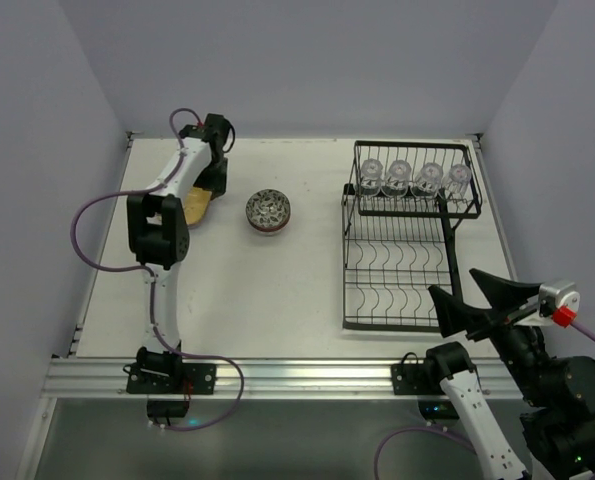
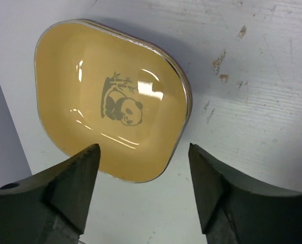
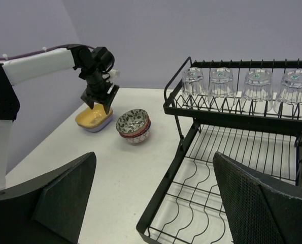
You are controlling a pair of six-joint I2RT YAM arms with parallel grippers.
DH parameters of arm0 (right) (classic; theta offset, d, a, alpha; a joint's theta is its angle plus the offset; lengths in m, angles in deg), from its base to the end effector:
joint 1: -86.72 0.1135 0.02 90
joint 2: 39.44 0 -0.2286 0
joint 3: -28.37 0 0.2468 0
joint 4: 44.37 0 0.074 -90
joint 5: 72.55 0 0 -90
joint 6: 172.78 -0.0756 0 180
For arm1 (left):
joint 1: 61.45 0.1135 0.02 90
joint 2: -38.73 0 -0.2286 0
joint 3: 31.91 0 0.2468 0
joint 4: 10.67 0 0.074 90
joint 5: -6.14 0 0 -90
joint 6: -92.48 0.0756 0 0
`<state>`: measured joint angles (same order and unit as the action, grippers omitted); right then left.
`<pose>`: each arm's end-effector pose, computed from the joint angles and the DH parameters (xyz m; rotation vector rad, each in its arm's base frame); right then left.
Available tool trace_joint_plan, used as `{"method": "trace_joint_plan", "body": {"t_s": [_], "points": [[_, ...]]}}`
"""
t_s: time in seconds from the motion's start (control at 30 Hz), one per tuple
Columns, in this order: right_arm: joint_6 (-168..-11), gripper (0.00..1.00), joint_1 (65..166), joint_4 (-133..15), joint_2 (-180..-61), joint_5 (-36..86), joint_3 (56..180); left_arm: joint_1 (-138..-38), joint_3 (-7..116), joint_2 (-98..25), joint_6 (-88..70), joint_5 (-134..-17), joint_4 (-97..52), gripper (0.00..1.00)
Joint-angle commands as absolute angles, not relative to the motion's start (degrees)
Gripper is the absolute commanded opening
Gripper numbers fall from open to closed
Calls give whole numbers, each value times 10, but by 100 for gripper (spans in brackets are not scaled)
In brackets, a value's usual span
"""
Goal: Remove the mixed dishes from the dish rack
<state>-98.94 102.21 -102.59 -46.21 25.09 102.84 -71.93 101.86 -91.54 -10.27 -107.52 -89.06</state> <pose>0.0296 0.0186 0.3933 -0.1040 1.4255 0.5504 0.4494 -0.0523 0.1647 -0.1314 2.7593 0.4928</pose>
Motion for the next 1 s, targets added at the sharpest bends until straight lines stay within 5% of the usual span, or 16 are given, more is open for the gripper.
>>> {"method": "trace_joint_plan", "body": {"t_s": [0.0, 0.13, 0.17, 0.33, 0.6, 0.97], "points": [[-984, 99, 1023, -1005, -474, 268, 1028, -716, 1034, -872, -107, -1115, -915, 77], [-991, 99, 1023, -1004, -487, 269, 1030, -725, 1040, -816, -128, -1158, -929, 89], [-993, 99, 1023, -1004, -490, 269, 1030, -736, 1042, -802, -132, -1165, -932, 100], [-1023, 99, 1024, -1005, -531, 255, 1030, -788, 981, -650, -170, -1182, -905, 100], [-1074, 99, 1023, -984, -628, 235, 1046, -824, 654, -324, -236, -1158, -746, 100], [-1024, 98, 1024, -997, -832, 178, 1155, -824, 392, -64, -214, -1133, -677, 100]]}}
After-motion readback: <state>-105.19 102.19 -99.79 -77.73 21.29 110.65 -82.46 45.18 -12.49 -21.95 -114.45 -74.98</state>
